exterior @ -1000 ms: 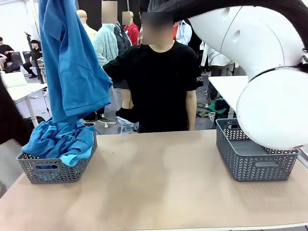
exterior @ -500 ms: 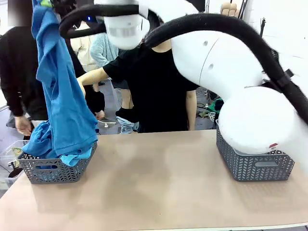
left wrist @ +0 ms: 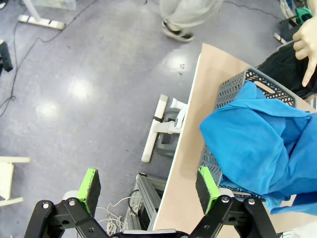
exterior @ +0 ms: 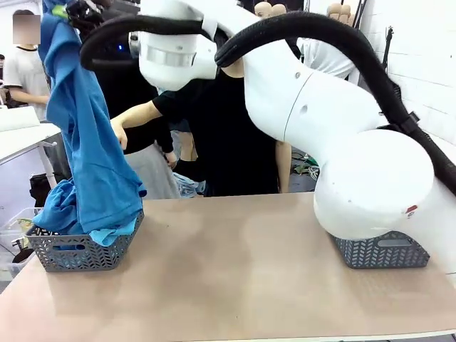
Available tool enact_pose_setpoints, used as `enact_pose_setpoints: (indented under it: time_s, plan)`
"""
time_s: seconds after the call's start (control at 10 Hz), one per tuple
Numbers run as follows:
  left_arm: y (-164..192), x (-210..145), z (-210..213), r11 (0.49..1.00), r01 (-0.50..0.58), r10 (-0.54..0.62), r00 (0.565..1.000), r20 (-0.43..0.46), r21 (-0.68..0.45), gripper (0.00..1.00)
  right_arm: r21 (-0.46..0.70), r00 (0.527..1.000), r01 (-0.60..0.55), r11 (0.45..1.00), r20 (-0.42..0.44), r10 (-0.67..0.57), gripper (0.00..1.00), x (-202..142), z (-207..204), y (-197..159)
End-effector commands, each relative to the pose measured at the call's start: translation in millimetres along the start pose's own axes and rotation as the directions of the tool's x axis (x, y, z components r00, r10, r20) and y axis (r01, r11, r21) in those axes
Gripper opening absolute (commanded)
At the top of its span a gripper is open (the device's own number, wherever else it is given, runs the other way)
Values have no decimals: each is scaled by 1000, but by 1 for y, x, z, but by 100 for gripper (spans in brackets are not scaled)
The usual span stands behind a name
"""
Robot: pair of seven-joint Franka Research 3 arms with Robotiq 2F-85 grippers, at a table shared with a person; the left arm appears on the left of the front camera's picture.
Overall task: Sort the tops and bottoms.
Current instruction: Sort the clothes according to human instructions.
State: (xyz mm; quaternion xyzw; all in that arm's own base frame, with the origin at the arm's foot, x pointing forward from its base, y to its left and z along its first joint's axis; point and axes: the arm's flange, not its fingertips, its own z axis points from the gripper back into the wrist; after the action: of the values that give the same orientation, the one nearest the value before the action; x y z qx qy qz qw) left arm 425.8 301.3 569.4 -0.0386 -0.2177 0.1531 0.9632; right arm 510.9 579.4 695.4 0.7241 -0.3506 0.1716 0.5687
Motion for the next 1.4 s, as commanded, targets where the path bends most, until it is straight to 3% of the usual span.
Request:
enact_pose_setpoints:
  time_s: [0.0,0.1,0.8,0.9,1.1,1.3]
  plan:
    - [1,-2,1,1000,-3,3,1000,2,-9,100,-110,995,81,991,-45,-86,0,86,-209,-99]
    - [1,-2,1,1000,-3,3,1000,2,-9,100,0,1000,0,1000,0,0,0,0,0,0]
    - [1,-2,1,1000,-3,3,1000,2,-9,100,0,1000,-15,1000,-9,15,0,0,-2,5]
    - [1,-2,1,1000,-3,3,1000,2,-9,100,-8,1000,-2,1000,13,3,0,4,-20,-10]
    - [1,-2,1,1000,-3,3,1000,2,-9,100,18,994,106,994,-36,-105,0,11,-87,-75]
    - [1,-2,1,1000,-3,3,1000,2,-9,100,-8,988,150,989,-37,-151,0,5,-125,-120]
